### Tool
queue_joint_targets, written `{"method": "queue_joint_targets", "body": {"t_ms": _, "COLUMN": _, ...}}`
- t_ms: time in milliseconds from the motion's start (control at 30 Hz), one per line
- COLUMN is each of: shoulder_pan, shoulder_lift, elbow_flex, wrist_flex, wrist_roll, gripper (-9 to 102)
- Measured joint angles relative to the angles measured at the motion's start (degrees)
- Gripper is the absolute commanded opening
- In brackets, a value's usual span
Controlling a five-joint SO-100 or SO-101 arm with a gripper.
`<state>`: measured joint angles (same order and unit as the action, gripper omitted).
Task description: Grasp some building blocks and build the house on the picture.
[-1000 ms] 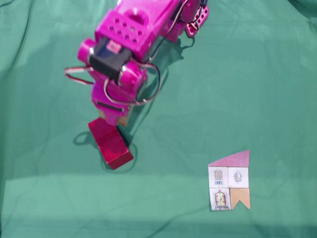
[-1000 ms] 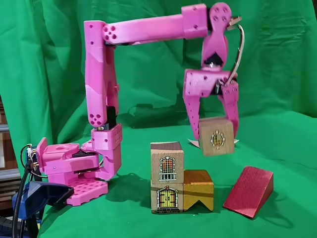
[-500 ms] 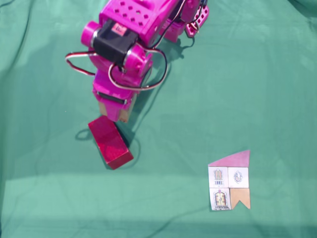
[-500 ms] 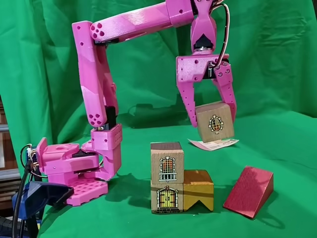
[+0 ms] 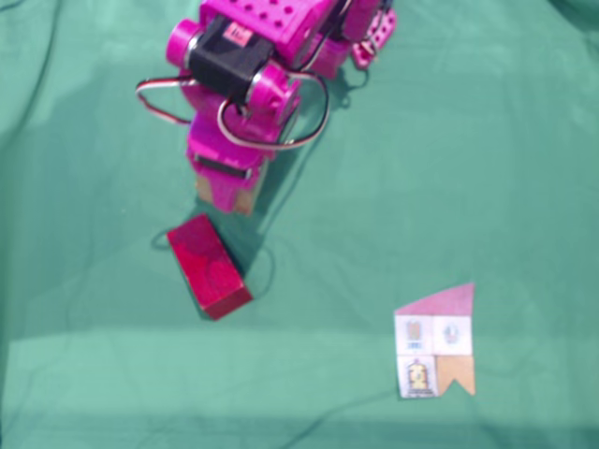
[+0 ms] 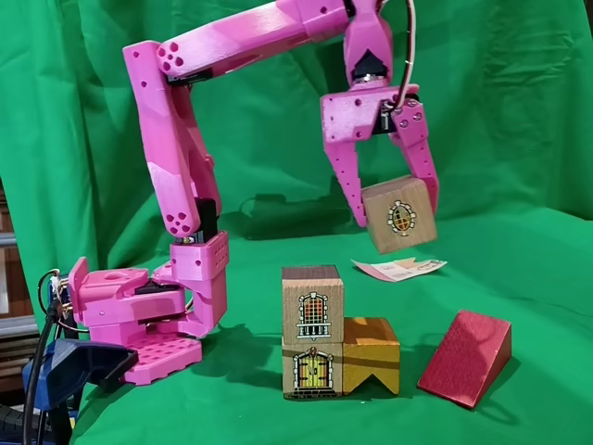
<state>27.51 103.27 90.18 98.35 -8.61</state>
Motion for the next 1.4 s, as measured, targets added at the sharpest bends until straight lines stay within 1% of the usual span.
{"method": "queue_joint_targets", "body": {"t_ms": 133, "shoulder_pan": 0.0, "shoulder_lift": 3.43, "elbow_flex": 3.08, "wrist_flex": 0.0, "wrist_roll": 0.0, "gripper": 19}}
{"method": "queue_joint_targets", "body": {"t_ms": 433, "shoulder_pan": 0.0, "shoulder_lift": 3.87, "elbow_flex": 4.48, "wrist_flex": 0.0, "wrist_roll": 0.0, "gripper": 19}}
{"method": "queue_joint_targets", "body": {"t_ms": 567, "shoulder_pan": 3.34, "shoulder_lift": 3.87, "elbow_flex": 4.48, "wrist_flex": 0.0, "wrist_roll": 0.35, "gripper": 19}}
{"method": "queue_joint_targets", "body": {"t_ms": 800, "shoulder_pan": 4.75, "shoulder_lift": 2.64, "elbow_flex": 4.48, "wrist_flex": 0.0, "wrist_roll": -0.18, "gripper": 19}}
{"method": "queue_joint_targets", "body": {"t_ms": 1067, "shoulder_pan": 4.66, "shoulder_lift": -0.7, "elbow_flex": 4.48, "wrist_flex": -0.09, "wrist_roll": -8.7, "gripper": 20}}
{"method": "queue_joint_targets", "body": {"t_ms": 1400, "shoulder_pan": 7.65, "shoulder_lift": -3.25, "elbow_flex": 4.48, "wrist_flex": -0.35, "wrist_roll": -10.37, "gripper": 20}}
